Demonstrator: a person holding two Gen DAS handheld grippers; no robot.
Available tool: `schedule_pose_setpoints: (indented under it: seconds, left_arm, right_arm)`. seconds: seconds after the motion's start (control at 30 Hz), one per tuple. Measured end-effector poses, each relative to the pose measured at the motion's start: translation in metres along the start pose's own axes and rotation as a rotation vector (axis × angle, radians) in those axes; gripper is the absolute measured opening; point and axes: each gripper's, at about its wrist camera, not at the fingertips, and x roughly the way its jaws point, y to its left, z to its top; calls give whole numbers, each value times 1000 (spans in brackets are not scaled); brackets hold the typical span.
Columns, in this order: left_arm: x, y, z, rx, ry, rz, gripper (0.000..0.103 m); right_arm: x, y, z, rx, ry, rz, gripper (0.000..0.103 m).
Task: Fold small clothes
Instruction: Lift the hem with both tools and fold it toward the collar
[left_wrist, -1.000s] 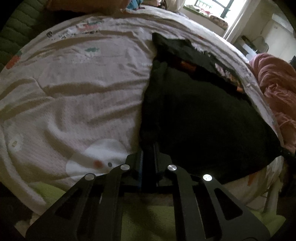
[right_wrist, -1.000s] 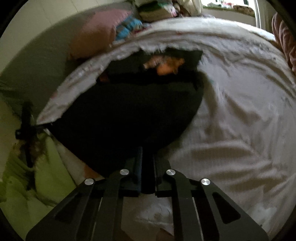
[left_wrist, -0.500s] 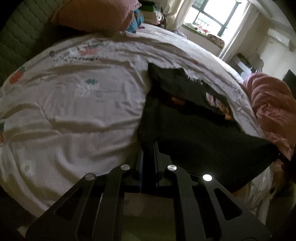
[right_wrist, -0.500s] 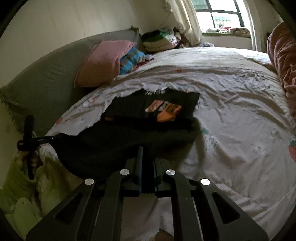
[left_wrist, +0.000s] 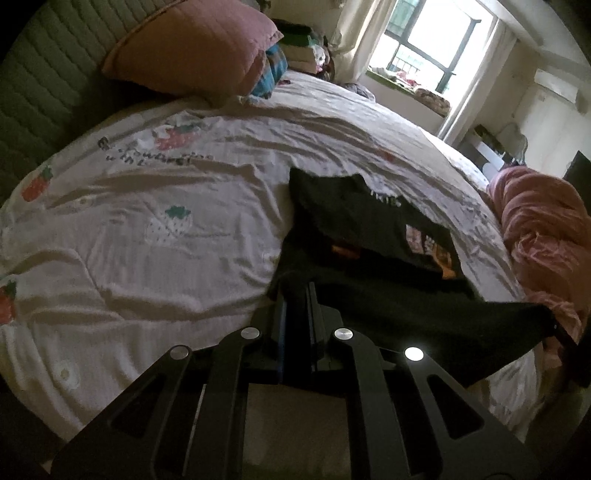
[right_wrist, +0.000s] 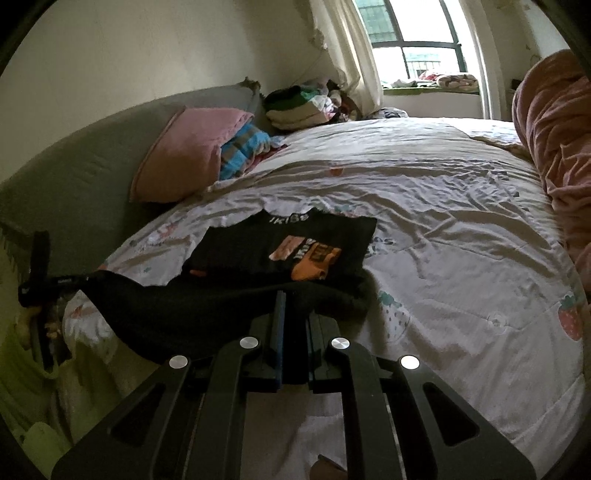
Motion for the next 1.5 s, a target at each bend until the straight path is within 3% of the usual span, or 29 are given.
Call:
schedule_pose_setpoints:
  seconds: [0.73,1.5]
  left_arm:
    - [16,-21,68,-4,-117,20,3]
    - [89,-20,115,-49,-113,38,3]
  right_arm:
    - [24,-14,48,56,-131,-68,8]
    - [100,-37,81,53,-110,-181,8]
